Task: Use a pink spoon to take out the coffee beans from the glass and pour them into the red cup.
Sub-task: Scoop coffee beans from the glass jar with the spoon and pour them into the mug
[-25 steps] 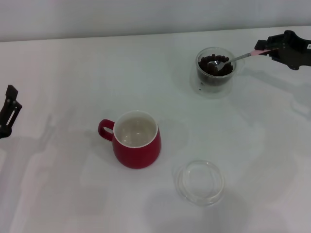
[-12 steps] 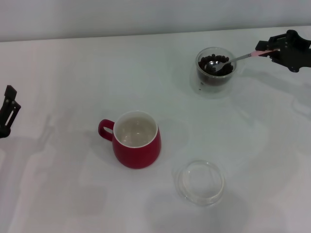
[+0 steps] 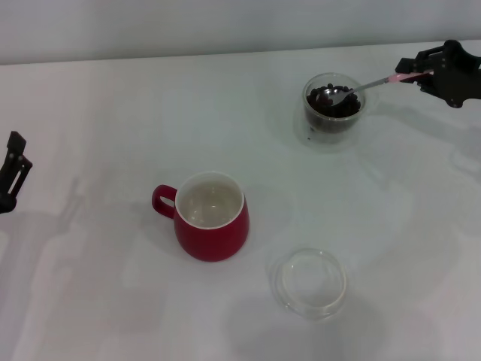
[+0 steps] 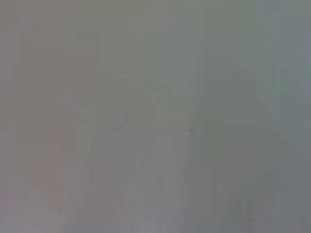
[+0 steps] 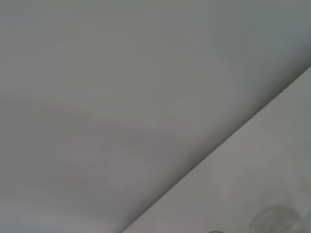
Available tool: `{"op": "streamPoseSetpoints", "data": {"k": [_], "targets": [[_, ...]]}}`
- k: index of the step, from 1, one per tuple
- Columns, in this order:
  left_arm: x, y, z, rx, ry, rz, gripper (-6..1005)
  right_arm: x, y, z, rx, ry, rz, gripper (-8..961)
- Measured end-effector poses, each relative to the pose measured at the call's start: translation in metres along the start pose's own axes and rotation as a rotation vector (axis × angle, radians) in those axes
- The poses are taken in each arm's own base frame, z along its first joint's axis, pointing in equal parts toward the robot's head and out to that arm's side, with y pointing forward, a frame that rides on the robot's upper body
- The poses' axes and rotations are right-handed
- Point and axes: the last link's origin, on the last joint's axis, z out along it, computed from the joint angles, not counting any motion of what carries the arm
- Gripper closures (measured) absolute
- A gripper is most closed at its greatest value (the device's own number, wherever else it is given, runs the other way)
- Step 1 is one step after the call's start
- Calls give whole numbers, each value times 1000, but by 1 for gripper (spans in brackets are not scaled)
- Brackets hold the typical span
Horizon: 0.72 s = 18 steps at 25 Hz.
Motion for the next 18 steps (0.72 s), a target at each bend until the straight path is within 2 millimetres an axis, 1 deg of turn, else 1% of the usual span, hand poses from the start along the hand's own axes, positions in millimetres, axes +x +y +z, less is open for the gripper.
{"op": "streamPoseSetpoints", "data": {"k": [7, 13, 18], "targets": [[0, 0, 0, 0, 0, 0, 128, -4, -1, -6, -14, -19, 32, 766], [0, 0, 0, 0, 0, 0, 127, -1, 6, -10, -62, 21, 29, 766], [0, 0, 0, 0, 0, 0, 128, 5, 14, -7, -90, 71, 8, 765]]}}
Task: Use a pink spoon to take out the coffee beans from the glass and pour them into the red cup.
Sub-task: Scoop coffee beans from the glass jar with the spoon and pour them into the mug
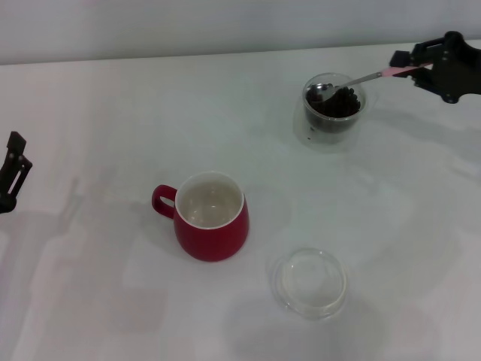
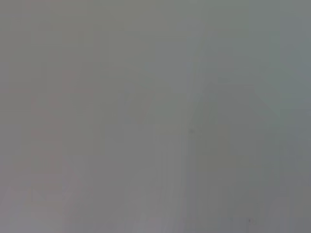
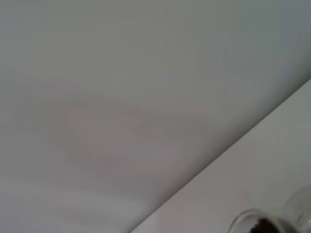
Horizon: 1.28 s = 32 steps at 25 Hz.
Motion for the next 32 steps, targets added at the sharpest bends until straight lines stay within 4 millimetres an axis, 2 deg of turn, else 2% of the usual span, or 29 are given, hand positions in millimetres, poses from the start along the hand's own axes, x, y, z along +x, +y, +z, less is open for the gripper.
{"op": "streamPoseSetpoints", "data": {"k": [13, 21, 26, 32], "targets": [[0, 0, 0, 1, 0, 0, 127, 41, 26, 36, -76, 246, -71, 764], [0, -1, 0, 2, 0, 2, 127, 59, 38, 56, -100, 317, -130, 763], [0, -1, 0, 3, 0, 3, 127, 71, 36, 61, -97, 350, -146, 762], [0, -2, 0, 3, 0, 3, 128, 75, 38, 62, -97, 354, -207, 762]]}}
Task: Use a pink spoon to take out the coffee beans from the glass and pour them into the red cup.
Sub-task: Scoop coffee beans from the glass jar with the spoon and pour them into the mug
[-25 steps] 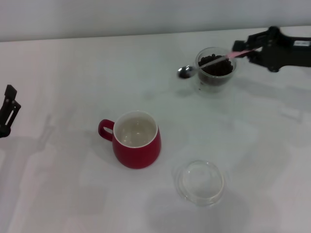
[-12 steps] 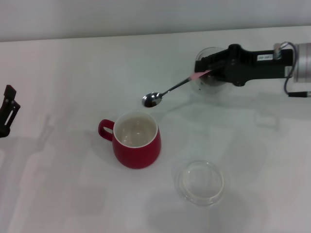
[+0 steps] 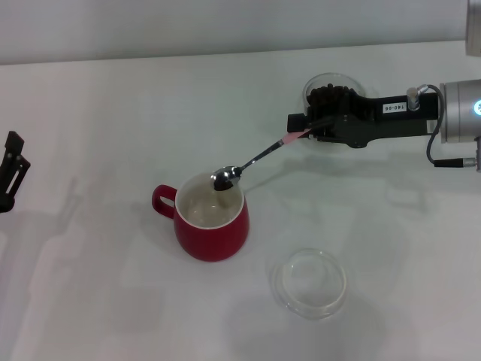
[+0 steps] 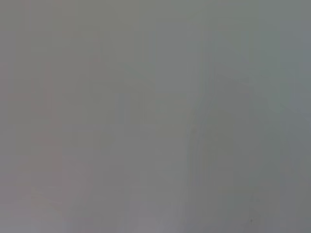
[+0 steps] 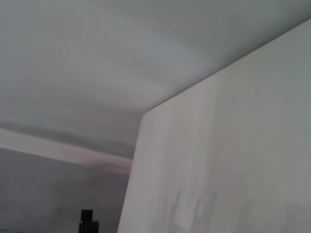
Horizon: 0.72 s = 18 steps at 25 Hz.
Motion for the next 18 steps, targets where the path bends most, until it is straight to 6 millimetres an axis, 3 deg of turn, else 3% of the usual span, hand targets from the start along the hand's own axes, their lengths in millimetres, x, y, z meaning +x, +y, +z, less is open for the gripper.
{"op": "streamPoseSetpoints", "data": {"k": [18], "targets": [[0, -2, 0, 11, 2, 0, 128, 6, 15, 13, -34, -12, -326, 760]]}}
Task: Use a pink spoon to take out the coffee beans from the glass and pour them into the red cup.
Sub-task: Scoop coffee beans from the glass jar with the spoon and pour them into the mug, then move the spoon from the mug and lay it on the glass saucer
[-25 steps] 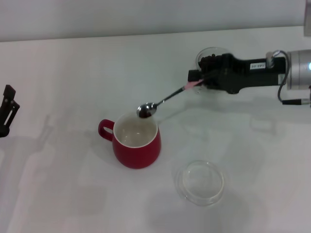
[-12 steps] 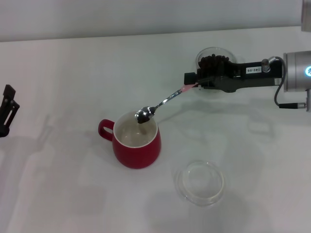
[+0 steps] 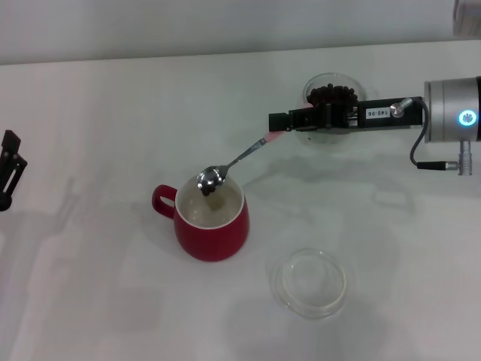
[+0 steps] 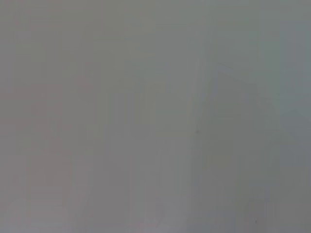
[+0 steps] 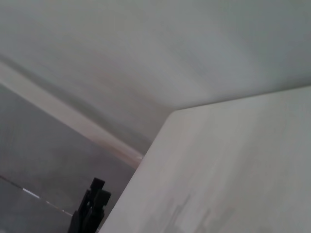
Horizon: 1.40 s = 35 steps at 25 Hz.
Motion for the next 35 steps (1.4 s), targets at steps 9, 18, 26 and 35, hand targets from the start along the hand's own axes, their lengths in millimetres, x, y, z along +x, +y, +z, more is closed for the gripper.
{"op": "streamPoseSetpoints", "data": {"k": [9, 18, 26, 35], "targets": [[0, 1, 3, -5, -1, -1, 127, 0, 4, -1, -2, -13, -209, 759], [1, 6, 12, -22, 9, -16, 128, 2, 7, -29, -72, -80, -166, 758], [2, 9, 14, -33, 11, -21, 127, 12, 0, -97, -136, -164, -75, 757], [1, 10, 13, -41, 9, -20, 128, 51, -13, -133, -50, -94, -44, 756]]}}
